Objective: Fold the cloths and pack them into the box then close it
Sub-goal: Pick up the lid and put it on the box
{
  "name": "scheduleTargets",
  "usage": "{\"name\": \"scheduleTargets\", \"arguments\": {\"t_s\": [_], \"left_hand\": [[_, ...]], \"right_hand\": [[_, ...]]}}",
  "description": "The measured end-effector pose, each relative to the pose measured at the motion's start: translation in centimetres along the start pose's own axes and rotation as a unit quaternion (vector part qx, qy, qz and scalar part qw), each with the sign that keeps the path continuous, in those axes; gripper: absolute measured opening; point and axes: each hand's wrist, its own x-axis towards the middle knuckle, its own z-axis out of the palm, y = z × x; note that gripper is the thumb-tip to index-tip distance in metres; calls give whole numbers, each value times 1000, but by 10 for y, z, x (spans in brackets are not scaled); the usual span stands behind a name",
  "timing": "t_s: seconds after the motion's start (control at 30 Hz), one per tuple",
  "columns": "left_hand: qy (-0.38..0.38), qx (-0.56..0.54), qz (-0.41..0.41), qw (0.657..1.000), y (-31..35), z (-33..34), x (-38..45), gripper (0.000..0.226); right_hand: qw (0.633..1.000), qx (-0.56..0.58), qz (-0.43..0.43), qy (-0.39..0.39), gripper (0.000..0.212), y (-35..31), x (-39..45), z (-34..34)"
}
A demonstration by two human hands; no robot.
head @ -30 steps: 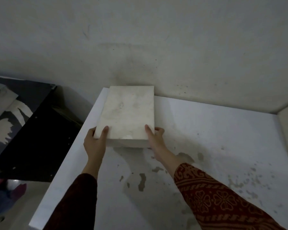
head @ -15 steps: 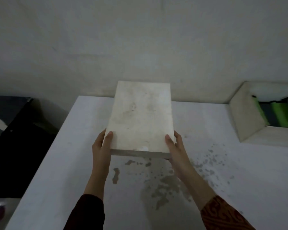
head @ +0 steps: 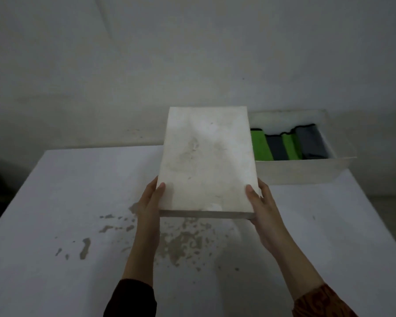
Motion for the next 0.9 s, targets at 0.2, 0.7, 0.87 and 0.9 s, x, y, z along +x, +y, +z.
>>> {"name": "scheduleTargets", "arguments": {"t_s": [0.2, 0.7, 0.87, 0.9], "left_hand": [[-115, -29, -61, 991, 4, 77, 6, 43], [-21, -159, -100, 982, -1, 169, -19, 75], [84, -196, -48, 976, 1, 215, -52, 61], [89, -194, -38, 976, 1, 222, -57, 61]], "right_hand": [[999, 5, 49, -12, 37, -22, -4, -95], [962, 246, 61, 103, 61, -28, 0, -165], [967, 242, 62, 40, 74, -21, -14, -130], [972, 228, 50, 40, 75, -21, -15, -126]]}}
